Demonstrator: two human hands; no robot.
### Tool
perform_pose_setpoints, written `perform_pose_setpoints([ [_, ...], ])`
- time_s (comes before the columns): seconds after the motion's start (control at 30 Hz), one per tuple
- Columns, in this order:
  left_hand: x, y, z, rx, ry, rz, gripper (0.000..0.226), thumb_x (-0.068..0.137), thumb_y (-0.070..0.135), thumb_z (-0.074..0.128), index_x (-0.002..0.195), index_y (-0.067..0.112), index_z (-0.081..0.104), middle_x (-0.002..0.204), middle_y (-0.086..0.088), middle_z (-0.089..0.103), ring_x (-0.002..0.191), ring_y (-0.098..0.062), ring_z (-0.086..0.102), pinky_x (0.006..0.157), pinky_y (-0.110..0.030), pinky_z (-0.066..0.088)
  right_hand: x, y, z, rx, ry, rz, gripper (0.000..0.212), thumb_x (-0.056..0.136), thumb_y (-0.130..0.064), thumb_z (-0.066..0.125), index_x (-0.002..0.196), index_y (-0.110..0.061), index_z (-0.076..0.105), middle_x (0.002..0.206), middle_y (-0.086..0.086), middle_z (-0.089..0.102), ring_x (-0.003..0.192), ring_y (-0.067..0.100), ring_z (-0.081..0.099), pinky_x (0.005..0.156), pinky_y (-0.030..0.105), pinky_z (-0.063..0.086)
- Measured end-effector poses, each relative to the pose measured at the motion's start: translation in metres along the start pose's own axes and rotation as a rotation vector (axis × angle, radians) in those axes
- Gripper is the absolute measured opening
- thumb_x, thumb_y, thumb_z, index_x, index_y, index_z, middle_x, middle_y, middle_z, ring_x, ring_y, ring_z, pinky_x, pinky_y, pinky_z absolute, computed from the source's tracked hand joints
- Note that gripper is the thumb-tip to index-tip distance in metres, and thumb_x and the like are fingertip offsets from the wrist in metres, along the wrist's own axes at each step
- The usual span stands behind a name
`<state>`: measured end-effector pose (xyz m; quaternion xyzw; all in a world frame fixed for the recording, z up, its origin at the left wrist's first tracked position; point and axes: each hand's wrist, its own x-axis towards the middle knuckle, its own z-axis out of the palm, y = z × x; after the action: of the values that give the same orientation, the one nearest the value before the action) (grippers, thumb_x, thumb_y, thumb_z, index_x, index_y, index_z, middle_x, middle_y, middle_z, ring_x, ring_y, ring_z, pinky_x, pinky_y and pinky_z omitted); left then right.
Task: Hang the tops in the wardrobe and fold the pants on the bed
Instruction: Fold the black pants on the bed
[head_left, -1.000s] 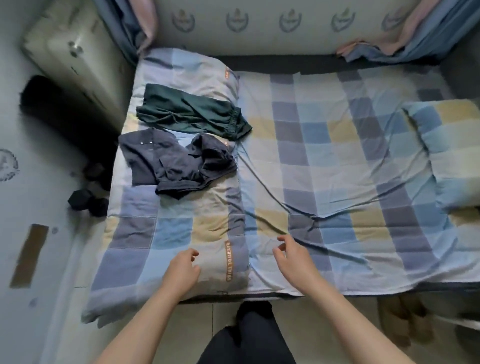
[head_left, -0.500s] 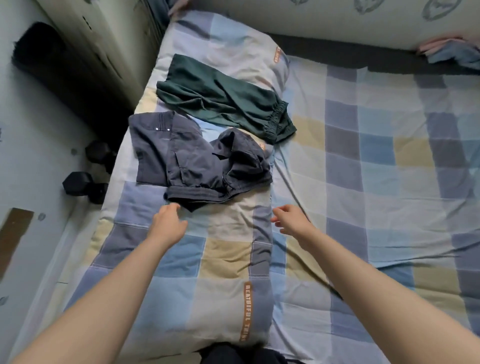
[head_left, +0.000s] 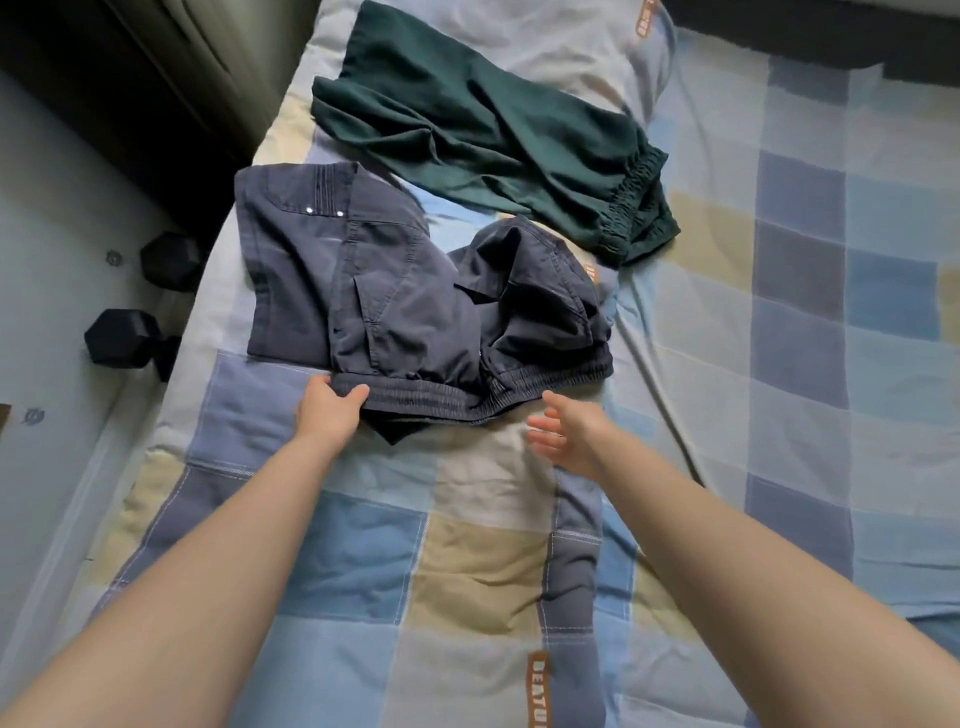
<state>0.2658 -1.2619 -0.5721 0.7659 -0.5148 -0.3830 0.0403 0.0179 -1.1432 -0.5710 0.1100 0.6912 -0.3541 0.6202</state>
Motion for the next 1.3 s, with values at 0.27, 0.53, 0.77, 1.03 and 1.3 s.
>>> perform_pose_setpoints([
  [0.27, -0.030, -0.004, 0.014, -0.420, 0.059, -0.013, 0.020, 0.084, 0.020, 0.070, 0.096, 0.016, 0.055, 0.089, -0.007, 0.068, 0.086, -0.027, 0.064, 0.088, -0.050, 0.054, 0.014, 0.017, 0.049, 0.145, -0.107, 0.123, 0.029, 0.094, -0.024, 0.060, 0.117, -0.009, 0.054, 0.130, 0.016, 0.056, 0.113, 0.028, 0.059, 0.086, 0.039, 0.050],
  [0.53, -0.121, -0.003, 0.019, -0.603, 0.163, 0.045, 0.028, 0.076, 0.010, 0.067, 0.070, 0.020, 0.041, 0.064, 0.006, 0.040, 0.060, -0.014, 0.033, 0.053, -0.022, 0.033, -0.022, 0.027, 0.059, 0.359, -0.258, 0.200, 0.020, 0.095, -0.025, 0.057, 0.103, -0.007, 0.061, 0.105, 0.016, 0.062, 0.102, 0.033, 0.060, 0.097, 0.051, 0.045],
  [0.77, -0.207, -0.021, 0.003, -0.414, -0.057, -0.119, 0.040, 0.076, 0.020, 0.078, 0.107, 0.008, 0.056, 0.112, -0.012, 0.065, 0.094, -0.027, 0.067, 0.086, -0.041, 0.053, -0.110, 0.025, 0.032, 0.365, -0.037, -0.189, 0.034, 0.086, 0.006, 0.057, 0.110, -0.016, 0.048, 0.114, 0.020, 0.062, 0.086, 0.032, 0.064, 0.081, 0.053, 0.055],
  [1.03, -0.313, 0.016, -0.088, -0.237, 0.003, 0.365, 0.041, 0.085, 0.006, 0.063, 0.125, 0.011, 0.055, 0.122, -0.006, 0.052, 0.109, -0.026, 0.057, 0.091, -0.030, 0.043, -0.297, 0.055, -0.044, -0.609, -0.111, -0.758, 0.069, 0.087, -0.005, 0.057, 0.146, -0.028, 0.032, 0.139, -0.007, 0.050, 0.125, 0.014, 0.049, 0.104, 0.030, 0.040],
  [1.3, -0.409, 0.063, -0.147, 0.566, -0.343, 1.502, 0.071, 0.070, 0.000, 0.066, 0.134, 0.027, 0.050, 0.149, 0.009, 0.041, 0.149, -0.020, 0.014, 0.121, -0.041, 0.010, -0.462, 0.100, -0.120, -1.357, -0.219, -0.906, 0.062, 0.086, -0.012, 0.055, 0.141, -0.036, 0.037, 0.130, -0.003, 0.058, 0.113, 0.024, 0.056, 0.092, 0.040, 0.046],
])
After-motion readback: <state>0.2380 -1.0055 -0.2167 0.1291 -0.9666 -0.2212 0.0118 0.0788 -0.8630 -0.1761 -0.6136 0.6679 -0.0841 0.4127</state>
